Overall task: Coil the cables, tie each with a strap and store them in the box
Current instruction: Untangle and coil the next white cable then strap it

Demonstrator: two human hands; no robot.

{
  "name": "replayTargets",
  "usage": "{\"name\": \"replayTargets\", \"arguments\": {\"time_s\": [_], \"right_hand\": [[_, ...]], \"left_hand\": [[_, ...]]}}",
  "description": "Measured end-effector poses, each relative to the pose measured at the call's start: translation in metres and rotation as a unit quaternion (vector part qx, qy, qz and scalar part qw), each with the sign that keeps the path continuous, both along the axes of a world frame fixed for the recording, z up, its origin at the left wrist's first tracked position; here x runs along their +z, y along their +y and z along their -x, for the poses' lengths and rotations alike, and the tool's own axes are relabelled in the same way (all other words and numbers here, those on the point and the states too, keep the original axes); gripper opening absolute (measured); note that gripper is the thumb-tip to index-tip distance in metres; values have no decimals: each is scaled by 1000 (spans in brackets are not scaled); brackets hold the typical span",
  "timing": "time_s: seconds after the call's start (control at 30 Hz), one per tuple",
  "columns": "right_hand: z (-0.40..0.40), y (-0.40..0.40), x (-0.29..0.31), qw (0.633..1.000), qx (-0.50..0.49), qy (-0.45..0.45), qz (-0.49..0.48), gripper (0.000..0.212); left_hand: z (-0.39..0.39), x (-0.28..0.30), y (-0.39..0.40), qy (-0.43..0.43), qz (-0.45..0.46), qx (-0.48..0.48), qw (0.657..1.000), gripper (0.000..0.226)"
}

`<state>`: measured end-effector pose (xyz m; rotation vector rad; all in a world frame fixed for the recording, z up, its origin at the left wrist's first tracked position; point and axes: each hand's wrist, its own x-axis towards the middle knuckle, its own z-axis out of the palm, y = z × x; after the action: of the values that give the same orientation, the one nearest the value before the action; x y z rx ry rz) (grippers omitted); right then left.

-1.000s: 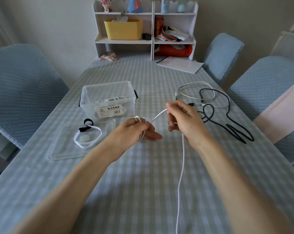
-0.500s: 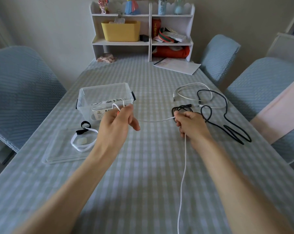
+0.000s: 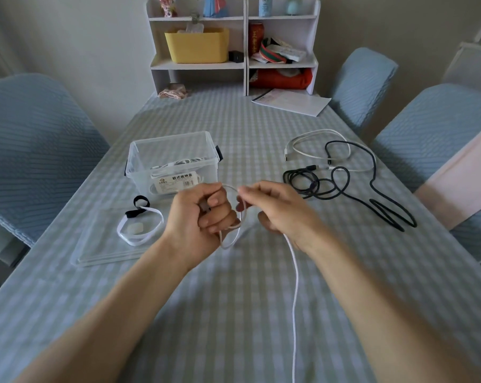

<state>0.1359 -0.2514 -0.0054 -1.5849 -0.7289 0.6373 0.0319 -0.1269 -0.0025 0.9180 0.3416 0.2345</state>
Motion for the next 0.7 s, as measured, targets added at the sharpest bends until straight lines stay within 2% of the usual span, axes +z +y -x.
{"name": "replayTargets", "arguments": {"time_s": [0.1,0.27,0.37,0.53,0.7], "right_hand": [[5,1,0,1000,19,-13,1,22],[4,1,-4,996,30,84,-20,14],[2,1,-4,994,29,102,-29,5],[-10,-3,-7,996,-18,83,-13,4],[-12,-2,-12,998,-34,34,47,3]], "left_hand": [[1,-2,2,-1,5,-32,999,34],[1,-6,3,-18,18,-75,997,36],[-2,-7,2,-5,1,-74,997,35],[-7,-8,4,62,-22,5,998,31],[-10,-9,0,56,-6,69,996,28]]}}
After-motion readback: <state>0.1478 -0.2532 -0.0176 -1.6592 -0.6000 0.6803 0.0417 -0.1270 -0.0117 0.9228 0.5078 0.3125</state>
